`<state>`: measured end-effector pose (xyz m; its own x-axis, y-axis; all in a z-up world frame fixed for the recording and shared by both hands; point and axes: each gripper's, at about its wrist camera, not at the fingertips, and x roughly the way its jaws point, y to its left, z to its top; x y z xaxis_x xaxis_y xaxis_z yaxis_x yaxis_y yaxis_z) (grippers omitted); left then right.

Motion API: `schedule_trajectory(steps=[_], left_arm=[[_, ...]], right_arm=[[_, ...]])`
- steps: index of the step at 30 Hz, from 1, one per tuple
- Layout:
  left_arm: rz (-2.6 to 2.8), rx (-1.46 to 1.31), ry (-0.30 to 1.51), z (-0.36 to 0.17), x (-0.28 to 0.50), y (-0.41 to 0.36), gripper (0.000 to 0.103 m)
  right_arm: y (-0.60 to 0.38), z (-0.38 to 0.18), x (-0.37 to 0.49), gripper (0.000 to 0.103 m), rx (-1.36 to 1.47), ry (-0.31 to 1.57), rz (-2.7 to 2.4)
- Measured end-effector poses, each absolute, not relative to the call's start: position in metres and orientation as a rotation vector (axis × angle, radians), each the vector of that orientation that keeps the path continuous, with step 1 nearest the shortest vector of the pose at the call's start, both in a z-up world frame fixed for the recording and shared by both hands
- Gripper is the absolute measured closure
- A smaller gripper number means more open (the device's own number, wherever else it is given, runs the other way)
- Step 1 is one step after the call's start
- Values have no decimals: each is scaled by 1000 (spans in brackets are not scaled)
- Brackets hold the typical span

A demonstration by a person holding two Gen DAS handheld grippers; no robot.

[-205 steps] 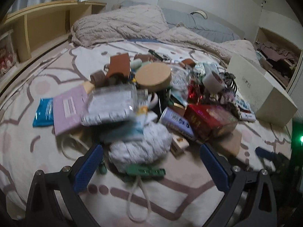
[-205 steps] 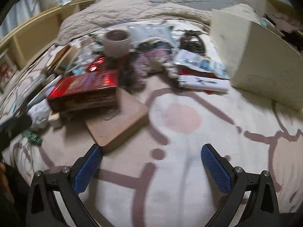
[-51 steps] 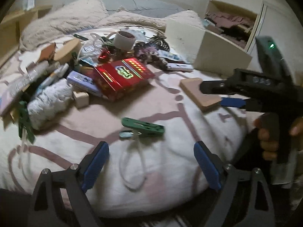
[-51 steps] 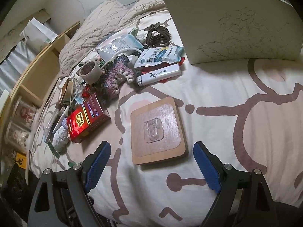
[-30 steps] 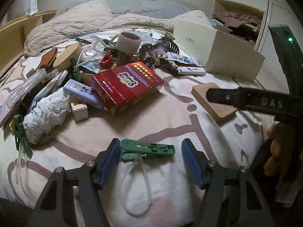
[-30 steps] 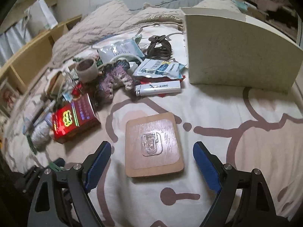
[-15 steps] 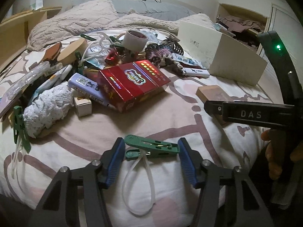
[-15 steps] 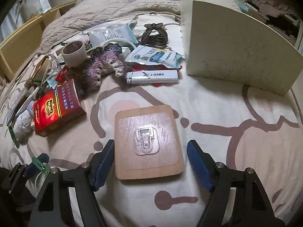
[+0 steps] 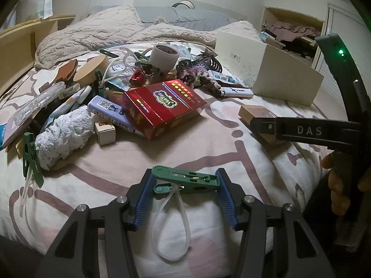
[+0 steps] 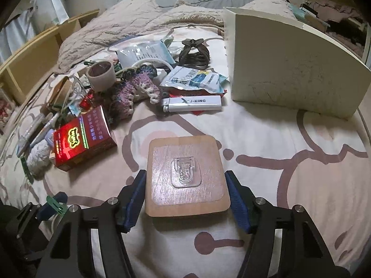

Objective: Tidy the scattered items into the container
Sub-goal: 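Close left gripper on the green clip while right gripper closes on the coaster, then lift and carry the green clip and wooden coaster over the white box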

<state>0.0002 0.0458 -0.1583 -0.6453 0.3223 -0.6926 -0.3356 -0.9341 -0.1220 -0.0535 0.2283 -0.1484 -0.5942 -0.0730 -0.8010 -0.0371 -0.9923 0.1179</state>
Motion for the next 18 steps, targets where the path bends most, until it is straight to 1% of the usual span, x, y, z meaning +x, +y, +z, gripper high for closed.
schedule_trajectory(steps=[10,18], left_arm=[[2592,-1040,14,-146,3,44,50],[2614,-981,-12,-123,2,43,50]], right_arm=[[236,-135,-48,38,1313,-304,-2782],[255,-116,-38,38,1223,-480,-2745]])
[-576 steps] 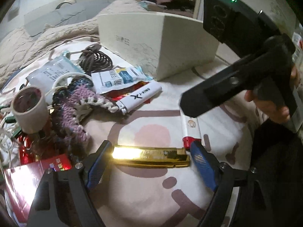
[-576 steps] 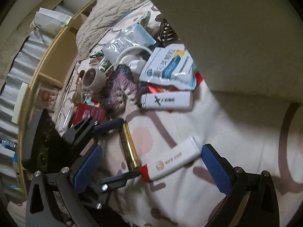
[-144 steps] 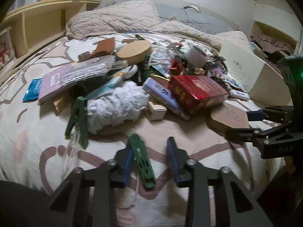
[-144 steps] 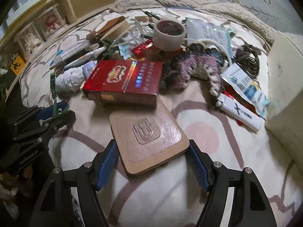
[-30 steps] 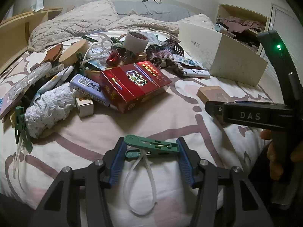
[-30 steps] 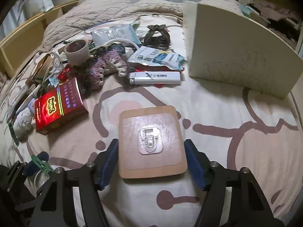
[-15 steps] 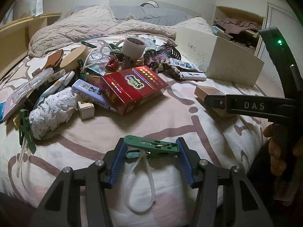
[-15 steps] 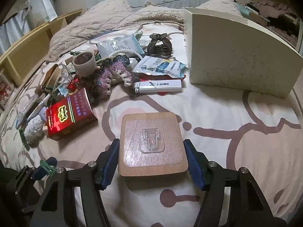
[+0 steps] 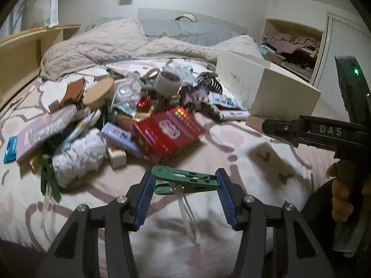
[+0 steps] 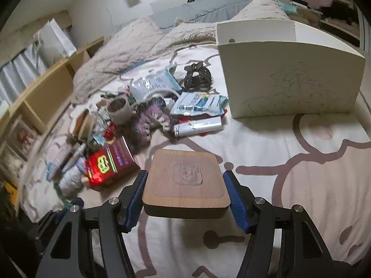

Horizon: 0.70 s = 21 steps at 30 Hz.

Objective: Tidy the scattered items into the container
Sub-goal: 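Lift and carry the green clip and wooden coaster over the white box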

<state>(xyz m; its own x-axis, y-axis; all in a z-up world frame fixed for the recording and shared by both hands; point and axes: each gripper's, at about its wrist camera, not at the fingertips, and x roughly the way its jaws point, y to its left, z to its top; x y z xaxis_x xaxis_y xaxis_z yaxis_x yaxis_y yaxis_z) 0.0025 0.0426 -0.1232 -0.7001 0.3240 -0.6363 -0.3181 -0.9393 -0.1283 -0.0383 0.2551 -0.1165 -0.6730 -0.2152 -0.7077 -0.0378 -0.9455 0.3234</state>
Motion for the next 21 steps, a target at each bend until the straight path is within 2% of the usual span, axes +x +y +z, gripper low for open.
schedule_trajectory(steps=[10,21], left_arm=[[2626,-891,12,-92,-2,65,50],[2614,-795,-16,-60,-9,95,50]], right_arm=[[286,-100,-33,38,1180,-597,-2736],[319,-71,-31,38,1132,-558,-2795]])
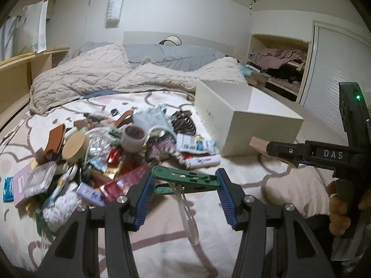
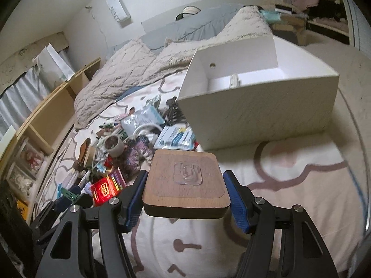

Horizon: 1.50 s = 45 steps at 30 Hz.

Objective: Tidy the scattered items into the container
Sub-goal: 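Lift and carry the green clip and wooden coaster over the white box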

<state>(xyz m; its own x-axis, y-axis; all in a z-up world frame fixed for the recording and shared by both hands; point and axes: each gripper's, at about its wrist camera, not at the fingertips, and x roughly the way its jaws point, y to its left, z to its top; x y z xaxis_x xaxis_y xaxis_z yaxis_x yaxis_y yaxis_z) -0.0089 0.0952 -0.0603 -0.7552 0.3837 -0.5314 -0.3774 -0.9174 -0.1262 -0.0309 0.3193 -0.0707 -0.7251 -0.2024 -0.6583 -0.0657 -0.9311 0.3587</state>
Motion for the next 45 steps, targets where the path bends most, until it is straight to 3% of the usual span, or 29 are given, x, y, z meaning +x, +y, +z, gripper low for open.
schedule_trajectory(steps=[27,45], left_arm=[[2552,-639,-42,-1,-60,158,50],[2503,-680,5,-8,-94,217,50]], right_arm=[[438,12,-84,38,1070,-494,-2899],[476,-28,-181,38,1450,-279,-2800]])
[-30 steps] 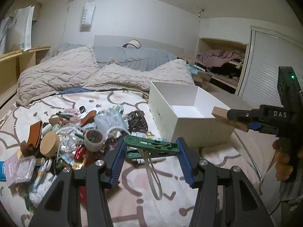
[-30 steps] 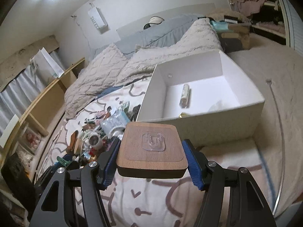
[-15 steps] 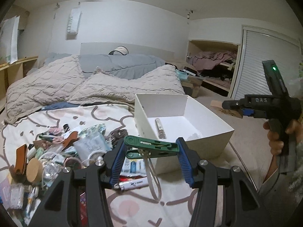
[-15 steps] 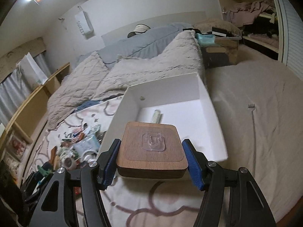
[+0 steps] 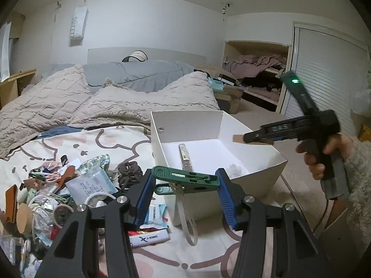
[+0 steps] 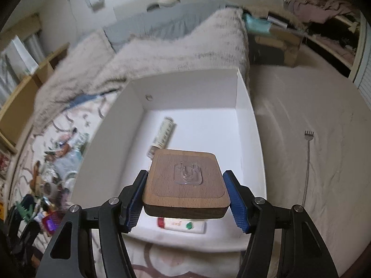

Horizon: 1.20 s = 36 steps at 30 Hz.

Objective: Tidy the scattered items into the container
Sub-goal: 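Lift and carry the green clip and wooden coaster over the white box, then open right gripper to drop the coaster while left gripper releases the green clip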

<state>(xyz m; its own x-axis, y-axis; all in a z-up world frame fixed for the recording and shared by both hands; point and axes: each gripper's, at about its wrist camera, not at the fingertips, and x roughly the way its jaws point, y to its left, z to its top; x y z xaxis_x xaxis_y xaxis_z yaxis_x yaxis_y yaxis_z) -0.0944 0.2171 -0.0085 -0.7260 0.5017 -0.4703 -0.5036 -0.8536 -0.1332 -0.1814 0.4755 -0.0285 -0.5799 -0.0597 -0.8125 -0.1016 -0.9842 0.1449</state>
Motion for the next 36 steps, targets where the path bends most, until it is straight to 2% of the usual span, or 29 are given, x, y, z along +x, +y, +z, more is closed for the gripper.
schedule_trajectory(steps=[13,18,29,32,36], left_arm=[[2462,-753,-47,-25,-125,241,50],[2445,-760,-42,-29,-134,249,50],[2433,-808,-48,-32,-149,244,50],[2429,-822,-41,-32,-151,243,50],[2420,-844,-17,-30,-156,244,50]], right_arm=[[474,-67,-268,38,-1658,116,2568],[459,-96,-295,38,-1763,-26,2441],[443,-126,-292,38,-2005,-164,2332],[445,-113,-280,38,-1934,-160,2387],[457,-79,-252,38,-1808,-26,2527]])
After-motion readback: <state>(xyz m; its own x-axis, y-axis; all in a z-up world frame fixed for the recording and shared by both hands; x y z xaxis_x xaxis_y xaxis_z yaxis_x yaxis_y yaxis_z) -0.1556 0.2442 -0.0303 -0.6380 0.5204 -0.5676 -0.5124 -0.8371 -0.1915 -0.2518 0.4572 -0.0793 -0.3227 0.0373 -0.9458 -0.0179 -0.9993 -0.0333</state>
